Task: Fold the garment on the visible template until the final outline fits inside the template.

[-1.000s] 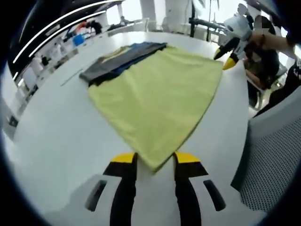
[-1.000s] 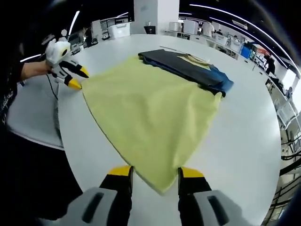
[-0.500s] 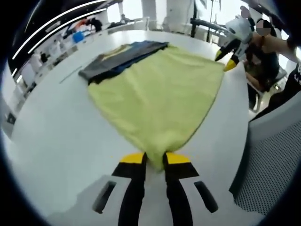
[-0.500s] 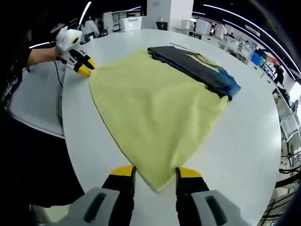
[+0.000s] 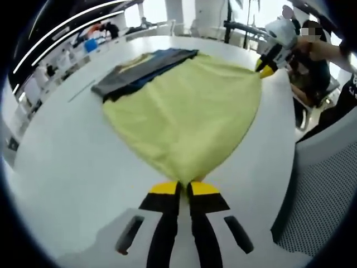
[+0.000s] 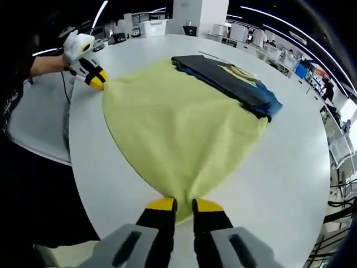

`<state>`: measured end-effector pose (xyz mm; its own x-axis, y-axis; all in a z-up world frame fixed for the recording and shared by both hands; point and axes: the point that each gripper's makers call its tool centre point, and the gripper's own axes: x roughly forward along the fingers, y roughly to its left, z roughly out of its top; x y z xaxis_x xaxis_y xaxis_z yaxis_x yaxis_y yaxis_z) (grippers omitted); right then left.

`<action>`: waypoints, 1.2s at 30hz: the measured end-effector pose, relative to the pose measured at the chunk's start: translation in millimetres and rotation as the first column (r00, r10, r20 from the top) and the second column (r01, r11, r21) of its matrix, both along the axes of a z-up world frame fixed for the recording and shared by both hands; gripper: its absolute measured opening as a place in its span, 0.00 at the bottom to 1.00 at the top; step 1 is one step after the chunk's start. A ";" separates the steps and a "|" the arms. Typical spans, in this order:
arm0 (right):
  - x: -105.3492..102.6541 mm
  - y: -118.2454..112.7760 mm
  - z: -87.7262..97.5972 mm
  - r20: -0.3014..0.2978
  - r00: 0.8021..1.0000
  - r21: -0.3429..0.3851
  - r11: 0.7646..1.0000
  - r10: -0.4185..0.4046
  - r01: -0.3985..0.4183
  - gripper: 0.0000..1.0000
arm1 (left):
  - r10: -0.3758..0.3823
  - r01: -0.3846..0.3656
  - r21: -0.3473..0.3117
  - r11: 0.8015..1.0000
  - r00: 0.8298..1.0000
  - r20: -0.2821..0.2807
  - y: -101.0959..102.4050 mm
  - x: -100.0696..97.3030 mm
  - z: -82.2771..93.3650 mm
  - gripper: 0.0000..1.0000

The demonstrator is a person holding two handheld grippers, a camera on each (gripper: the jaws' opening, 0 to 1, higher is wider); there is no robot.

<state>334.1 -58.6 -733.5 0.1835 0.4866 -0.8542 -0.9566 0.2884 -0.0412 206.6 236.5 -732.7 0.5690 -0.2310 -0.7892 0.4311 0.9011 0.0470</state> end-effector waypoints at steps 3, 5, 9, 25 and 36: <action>0.9 2.1 0.8 -0.004 1.000 0.008 1.000 -0.009 0.009 0.00 | -0.001 0.001 0.003 1.000 1.000 0.006 -0.5 0.3 2.2 0.02; 0.8 2.2 1.0 -0.003 1.000 0.004 1.000 -0.005 0.005 0.00 | -0.003 0.003 0.004 1.000 1.000 0.007 -1.0 0.5 4.4 0.02; -0.2 1.9 2.3 -0.003 1.000 0.002 1.000 -0.006 0.006 0.00 | -0.013 0.013 0.010 1.000 1.000 0.015 -0.9 1.2 8.1 0.02; -8.7 -4.8 10.0 -0.022 0.999 0.015 0.999 -0.029 0.030 0.00 | -0.047 0.047 0.006 0.999 0.999 0.000 -9.9 -11.2 13.4 0.01; -25.7 -10.8 9.1 -0.050 0.998 0.006 1.000 -0.025 0.025 0.00 | -0.066 0.066 -0.005 0.998 0.997 -0.039 -15.4 -28.9 13.3 0.01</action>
<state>308.4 -69.4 -724.4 0.1528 0.4881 -0.8593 -0.9498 0.3126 0.0086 177.7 221.1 -719.4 0.5210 -0.2700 -0.8097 0.4912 0.8707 0.0257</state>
